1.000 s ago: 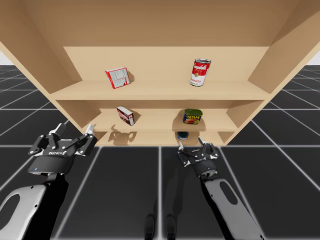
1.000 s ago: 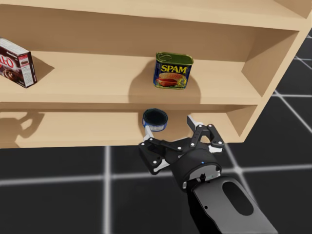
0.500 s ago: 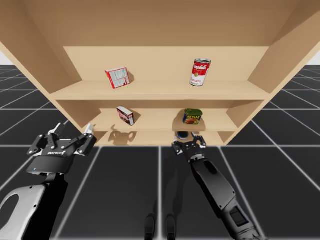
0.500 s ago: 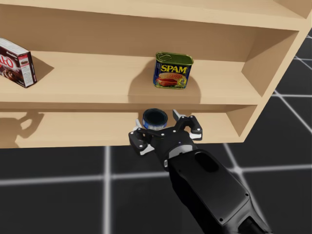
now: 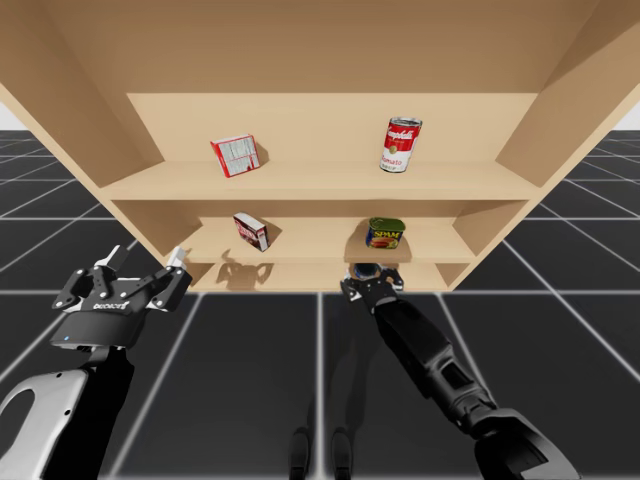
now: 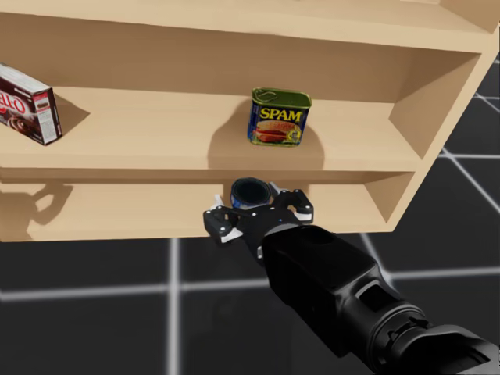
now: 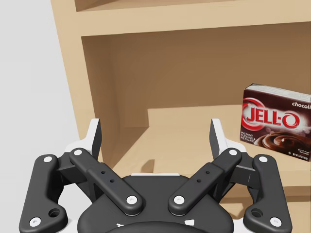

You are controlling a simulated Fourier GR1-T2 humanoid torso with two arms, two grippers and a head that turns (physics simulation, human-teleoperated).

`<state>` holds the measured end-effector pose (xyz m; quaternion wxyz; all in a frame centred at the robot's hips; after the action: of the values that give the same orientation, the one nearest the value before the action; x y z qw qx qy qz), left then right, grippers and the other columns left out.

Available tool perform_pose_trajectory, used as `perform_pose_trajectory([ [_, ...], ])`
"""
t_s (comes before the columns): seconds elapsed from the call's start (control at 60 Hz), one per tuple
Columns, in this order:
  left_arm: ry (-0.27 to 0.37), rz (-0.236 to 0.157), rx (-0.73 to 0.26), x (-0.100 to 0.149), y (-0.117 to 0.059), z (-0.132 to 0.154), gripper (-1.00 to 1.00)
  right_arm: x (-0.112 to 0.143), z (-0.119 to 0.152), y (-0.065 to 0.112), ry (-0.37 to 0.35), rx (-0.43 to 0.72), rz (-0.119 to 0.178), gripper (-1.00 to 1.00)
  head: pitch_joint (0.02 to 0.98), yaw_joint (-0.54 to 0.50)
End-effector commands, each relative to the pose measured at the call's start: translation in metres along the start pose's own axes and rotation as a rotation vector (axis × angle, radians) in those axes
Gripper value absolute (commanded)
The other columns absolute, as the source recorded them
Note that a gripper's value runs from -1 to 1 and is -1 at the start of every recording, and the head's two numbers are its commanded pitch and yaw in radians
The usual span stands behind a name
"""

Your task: Find the tuna fish can on the shelf and bring it to me.

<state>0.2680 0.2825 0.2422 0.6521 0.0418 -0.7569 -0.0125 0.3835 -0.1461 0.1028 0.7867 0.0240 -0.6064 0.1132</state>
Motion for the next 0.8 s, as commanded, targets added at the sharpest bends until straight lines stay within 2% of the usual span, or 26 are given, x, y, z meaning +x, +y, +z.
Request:
perform_pose_trajectory([
  [0.017,-0.001,0.002,-0.002,0.0,0.0,0.0,-1.0,-0.011,-0.006,-0.002,0.05,0.024,-0.019,-0.71,0.729,-0.2],
  [0.033,-0.001,0.002,-0.002,0.0,0.0,0.0,-1.0,-0.011,-0.006,-0.002,0.048,0.022,-0.018,-0.63,0.728,-0.2],
  [0.067,-0.001,0.002,-0.002,0.0,0.0,0.0,-1.0,-0.011,-0.007,-0.003,0.047,0.019,-0.026,-0.32,0.728,-0.2],
  [0.083,0.0,0.003,-0.003,0.0,0.0,0.0,-1.0,-0.011,-0.007,-0.003,0.057,0.014,-0.045,0.26,0.726,-0.2],
  [0.1,0.0,0.003,-0.003,0.0,0.0,0.0,-1.0,-0.011,-0.007,-0.003,0.059,0.013,-0.047,0.54,0.726,-0.2],
  [0.133,0.0,0.003,-0.003,0.0,0.0,0.0,-1.0,-0.012,-0.008,-0.004,0.062,0.014,-0.053,0.71,0.726,-0.2],
  [0.15,0.0,0.003,-0.004,0.0,0.0,0.0,-1.0,-0.012,-0.007,-0.004,0.064,0.01,-0.059,0.91,0.725,-0.2],
  [0.25,0.0,0.004,-0.005,0.0,0.0,0.0,-1.0,-0.01,-0.006,-0.006,0.053,0.001,-0.074,0.99,0.723,-0.2],
  [0.3,0.0,0.004,-0.006,0.0,0.0,0.0,-1.0,-0.008,-0.005,-0.008,0.034,-0.014,-0.067,1.0,0.721,-0.2],
  [0.35,0.0,0.004,-0.006,0.0,0.0,0.0,-1.0,-0.003,-0.002,-0.012,0.019,-0.026,-0.088,1.0,0.719,-0.21],
  [0.45,0.001,0.005,-0.006,0.0,0.0,0.0,-1.0,0.01,0.005,-0.019,-0.03,-0.053,-0.089,1.0,0.716,-0.2],
  [0.6,0.001,0.007,-0.007,0.0,0.0,0.0,-1.0,0.024,0.024,-0.024,-0.103,-0.065,-0.059,1.0,0.709,-0.2],
  [0.617,0.002,0.007,-0.007,0.0,0.0,0.001,-1.0,0.026,0.029,-0.025,-0.116,-0.069,-0.047,1.0,0.708,-0.2],
  [0.8,0.003,0.007,-0.011,0.0,-0.001,0.001,-1.0,0.026,0.056,-0.028,-0.141,-0.06,-0.018,1.0,0.705,-0.21],
])
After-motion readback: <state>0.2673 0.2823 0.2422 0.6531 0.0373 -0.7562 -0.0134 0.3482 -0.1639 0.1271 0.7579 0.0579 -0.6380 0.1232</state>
